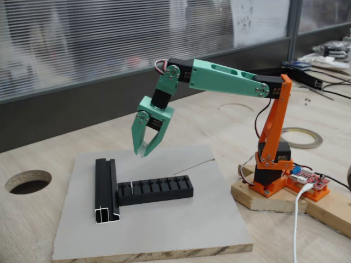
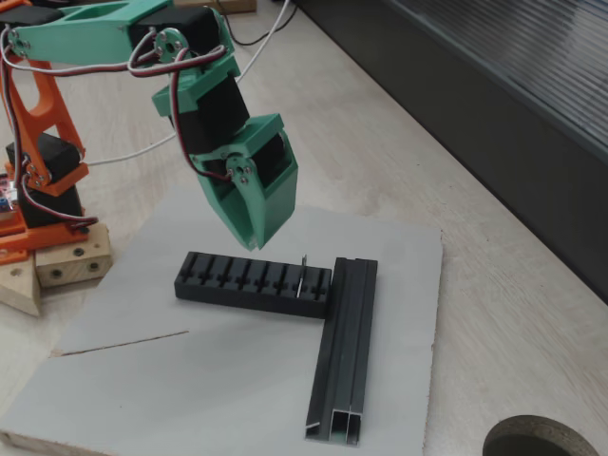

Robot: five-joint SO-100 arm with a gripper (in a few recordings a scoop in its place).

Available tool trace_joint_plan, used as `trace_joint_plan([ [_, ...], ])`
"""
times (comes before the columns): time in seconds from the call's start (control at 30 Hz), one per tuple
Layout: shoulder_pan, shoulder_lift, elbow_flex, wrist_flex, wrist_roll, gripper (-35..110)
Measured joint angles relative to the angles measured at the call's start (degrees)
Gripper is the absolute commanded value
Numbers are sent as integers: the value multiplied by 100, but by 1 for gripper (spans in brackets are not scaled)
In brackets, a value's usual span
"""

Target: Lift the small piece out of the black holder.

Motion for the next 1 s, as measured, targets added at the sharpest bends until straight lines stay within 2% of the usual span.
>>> trace_joint_plan([
  [0.3,-773,-70,0,-105,0,11],
  [0.67,-826,-105,0,-88,0,35],
  [1.0,-826,-114,633,-105,-9,38],
])
